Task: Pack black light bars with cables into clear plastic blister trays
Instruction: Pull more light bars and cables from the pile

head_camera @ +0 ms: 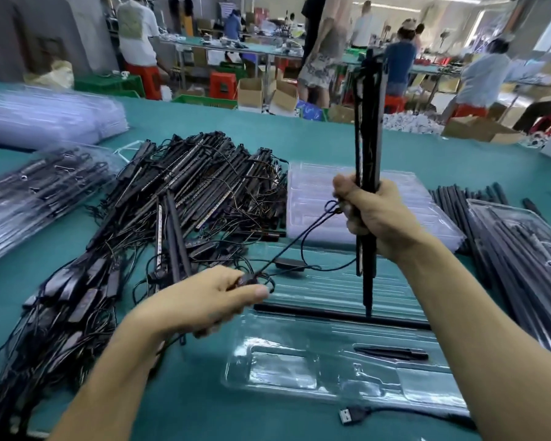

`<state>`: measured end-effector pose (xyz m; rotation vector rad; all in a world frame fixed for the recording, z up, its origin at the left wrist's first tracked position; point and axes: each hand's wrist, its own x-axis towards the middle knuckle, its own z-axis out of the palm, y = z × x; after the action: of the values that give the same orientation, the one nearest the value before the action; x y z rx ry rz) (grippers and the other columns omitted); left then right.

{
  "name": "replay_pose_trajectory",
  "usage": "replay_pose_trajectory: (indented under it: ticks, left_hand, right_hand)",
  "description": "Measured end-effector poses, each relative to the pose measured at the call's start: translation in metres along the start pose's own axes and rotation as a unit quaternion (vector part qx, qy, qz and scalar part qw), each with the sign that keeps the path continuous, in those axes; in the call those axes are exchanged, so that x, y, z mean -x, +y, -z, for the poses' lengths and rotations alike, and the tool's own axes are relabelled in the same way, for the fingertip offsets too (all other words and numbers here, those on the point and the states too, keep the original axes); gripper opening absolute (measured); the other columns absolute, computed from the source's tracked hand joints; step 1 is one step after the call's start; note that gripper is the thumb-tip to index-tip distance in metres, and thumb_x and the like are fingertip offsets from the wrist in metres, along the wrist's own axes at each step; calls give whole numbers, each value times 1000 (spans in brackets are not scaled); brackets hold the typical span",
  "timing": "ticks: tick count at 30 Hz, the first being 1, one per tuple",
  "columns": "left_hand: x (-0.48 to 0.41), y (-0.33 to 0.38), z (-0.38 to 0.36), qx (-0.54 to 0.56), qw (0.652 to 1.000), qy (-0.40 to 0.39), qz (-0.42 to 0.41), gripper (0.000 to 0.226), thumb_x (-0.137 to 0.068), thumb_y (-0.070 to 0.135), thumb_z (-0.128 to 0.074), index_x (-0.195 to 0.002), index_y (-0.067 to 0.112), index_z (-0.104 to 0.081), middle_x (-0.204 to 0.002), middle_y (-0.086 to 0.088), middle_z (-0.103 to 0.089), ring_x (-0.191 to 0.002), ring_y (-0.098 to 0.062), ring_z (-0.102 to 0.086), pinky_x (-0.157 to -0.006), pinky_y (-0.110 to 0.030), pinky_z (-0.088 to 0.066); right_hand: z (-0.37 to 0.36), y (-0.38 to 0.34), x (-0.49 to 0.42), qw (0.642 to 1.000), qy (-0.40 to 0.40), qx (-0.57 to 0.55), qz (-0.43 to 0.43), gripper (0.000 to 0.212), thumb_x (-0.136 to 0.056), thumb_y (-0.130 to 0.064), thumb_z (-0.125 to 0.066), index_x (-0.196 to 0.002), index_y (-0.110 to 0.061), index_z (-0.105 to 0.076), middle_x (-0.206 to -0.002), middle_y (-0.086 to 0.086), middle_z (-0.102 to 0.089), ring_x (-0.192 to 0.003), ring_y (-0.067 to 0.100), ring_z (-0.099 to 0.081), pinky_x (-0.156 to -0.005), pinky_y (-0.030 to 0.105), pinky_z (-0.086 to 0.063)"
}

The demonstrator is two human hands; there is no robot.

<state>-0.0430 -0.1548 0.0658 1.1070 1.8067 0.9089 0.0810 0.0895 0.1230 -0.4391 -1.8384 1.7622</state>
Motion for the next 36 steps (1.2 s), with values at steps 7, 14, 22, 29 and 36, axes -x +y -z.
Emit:
replay_pose_trajectory:
  ticks: [7, 14, 22, 29, 36]
  left_hand:
    - [-30, 41, 29, -78, 903, 412, -92, 46, -87, 60, -56, -64, 23, -45, -53, 12, -48, -38, 0, -43, -43, -19, -32]
    - [-53, 133, 32, -394, 685, 473, -390, 36, -101, 41, -50, -99, 7, -58, -73, -7, -65, -57, -29, -59, -50, -37, -48]
    - [-78, 111, 16, -366, 827, 313, -292, 49, -97, 40, -55, -129, 28, -20, -71, 4, -51, -61, -27, -55, -60, -41, -51]
    - [-69, 37, 30, -351, 891, 287, -26, 35, -100, 50, -43, -74, 27, -47, -85, -4, -64, -79, -31, -63, -75, -42, -55]
    - [-60, 64, 62, -402, 664, 604, -183, 46, -107, 39, -36, -74, 13, -55, -63, -11, -63, -47, -21, -43, -47, -18, -15]
  right_hand:
    - [9, 4, 5, 998, -18, 33, -56, 20, -76, -41, -78, -74, -21, -73, -71, 5, -68, -47, 9, -39, -37, 17, -28]
    - [-11, -33, 8, 984, -135, -59, 99, 41, -74, -39, -81, -111, -32, -64, -81, -15, -62, -49, 6, -27, -40, 16, -26]
    - [-14, -62, 6, 988, 115, -29, 101, 16, -87, -25, -73, -77, -15, -66, -65, 4, -64, -41, 11, -35, -41, 22, -31]
    - [45, -42, -6, 954, 259, -153, 12, 28, -91, -17, -67, -71, -19, -49, -55, -4, -56, -40, 7, -34, -40, 19, -28]
    - [43, -13, 0, 981, 180, 33, -60, 14, -81, -20, -76, -76, -16, -64, -58, 2, -59, -38, 9, -29, -38, 15, -23]
